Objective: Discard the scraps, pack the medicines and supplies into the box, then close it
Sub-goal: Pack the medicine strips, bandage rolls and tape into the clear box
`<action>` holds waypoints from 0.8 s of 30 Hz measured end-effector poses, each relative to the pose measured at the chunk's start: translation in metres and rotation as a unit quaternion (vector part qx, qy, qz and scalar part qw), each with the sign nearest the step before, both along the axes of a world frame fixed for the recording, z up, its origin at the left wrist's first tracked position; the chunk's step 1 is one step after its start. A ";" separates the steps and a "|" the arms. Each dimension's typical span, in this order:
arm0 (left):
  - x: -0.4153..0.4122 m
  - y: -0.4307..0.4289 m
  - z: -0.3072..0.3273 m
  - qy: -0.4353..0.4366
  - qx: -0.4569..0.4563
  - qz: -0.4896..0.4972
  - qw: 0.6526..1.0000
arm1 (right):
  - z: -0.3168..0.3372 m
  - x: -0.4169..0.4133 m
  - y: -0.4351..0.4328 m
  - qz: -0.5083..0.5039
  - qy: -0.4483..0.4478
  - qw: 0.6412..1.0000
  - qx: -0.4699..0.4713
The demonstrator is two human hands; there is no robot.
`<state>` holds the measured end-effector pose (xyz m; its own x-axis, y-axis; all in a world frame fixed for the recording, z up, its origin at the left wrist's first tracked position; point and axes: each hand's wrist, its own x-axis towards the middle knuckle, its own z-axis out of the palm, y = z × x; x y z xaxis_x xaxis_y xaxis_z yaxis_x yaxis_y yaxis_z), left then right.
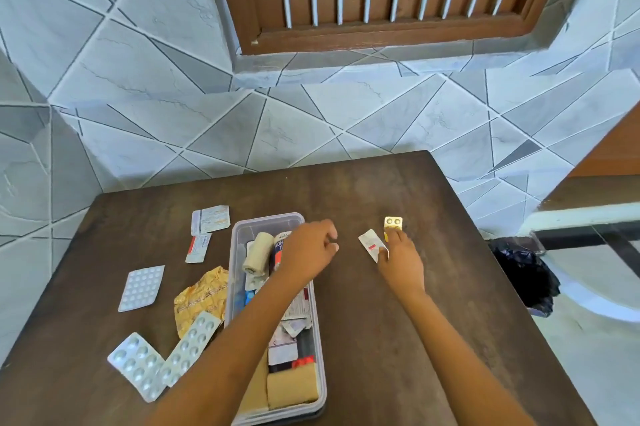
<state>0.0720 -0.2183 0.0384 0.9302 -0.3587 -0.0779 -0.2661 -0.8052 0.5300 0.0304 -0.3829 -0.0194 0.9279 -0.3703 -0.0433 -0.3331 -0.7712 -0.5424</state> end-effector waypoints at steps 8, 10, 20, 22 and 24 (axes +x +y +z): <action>0.040 -0.086 -0.059 0.089 0.125 -0.159 0.975 | -0.014 0.041 -0.065 0.017 0.094 0.995 0.001; 0.044 -0.094 -0.069 0.093 0.170 -0.176 0.965 | -0.020 0.044 -0.072 0.048 0.122 0.991 -0.002; 0.041 -0.086 -0.067 0.049 0.146 -0.084 0.985 | -0.028 0.042 -0.073 0.003 0.044 0.995 0.085; 0.037 -0.071 -0.057 0.043 0.113 -0.041 0.992 | -0.021 0.039 -0.067 -0.009 0.008 0.987 0.161; 0.032 -0.048 -0.042 0.039 0.078 0.003 0.996 | -0.011 0.033 -0.058 -0.006 -0.033 0.976 0.213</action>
